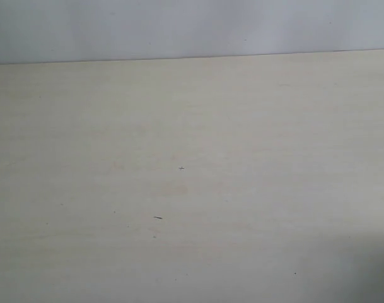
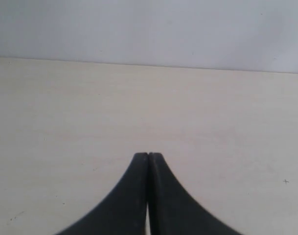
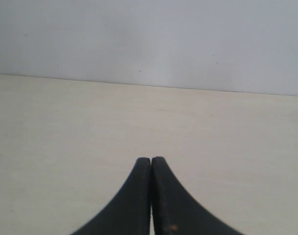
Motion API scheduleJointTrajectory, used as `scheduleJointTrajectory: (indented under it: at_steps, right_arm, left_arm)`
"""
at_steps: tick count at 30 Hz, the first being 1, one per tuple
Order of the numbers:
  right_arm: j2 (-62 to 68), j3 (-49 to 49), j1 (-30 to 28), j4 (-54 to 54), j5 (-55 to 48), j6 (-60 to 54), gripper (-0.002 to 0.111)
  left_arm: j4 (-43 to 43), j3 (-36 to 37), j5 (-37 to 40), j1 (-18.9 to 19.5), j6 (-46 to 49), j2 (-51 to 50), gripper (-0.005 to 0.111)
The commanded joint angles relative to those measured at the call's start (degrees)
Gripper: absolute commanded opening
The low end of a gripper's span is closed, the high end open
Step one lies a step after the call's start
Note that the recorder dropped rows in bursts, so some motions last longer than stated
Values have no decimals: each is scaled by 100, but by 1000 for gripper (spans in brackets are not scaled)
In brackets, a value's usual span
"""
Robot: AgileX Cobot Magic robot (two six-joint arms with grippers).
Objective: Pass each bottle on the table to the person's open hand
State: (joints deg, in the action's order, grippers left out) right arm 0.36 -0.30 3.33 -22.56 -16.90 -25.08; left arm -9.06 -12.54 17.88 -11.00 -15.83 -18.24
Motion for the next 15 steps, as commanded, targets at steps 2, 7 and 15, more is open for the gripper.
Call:
scheduleJointTrajectory:
  at_steps: [2,7,15]
  right_arm:
    - [-36,30,-30,18,10,-34,0]
    - [-36,30,-30,45,-148,-34,0]
    - [-36,30,-30,45,-148,-34,0]
  left_arm:
    - [212,395,93,296,83,582,0]
    - [226,617,270,618,83,1106,0]
    - [226,914,587,842,83,1824,0]
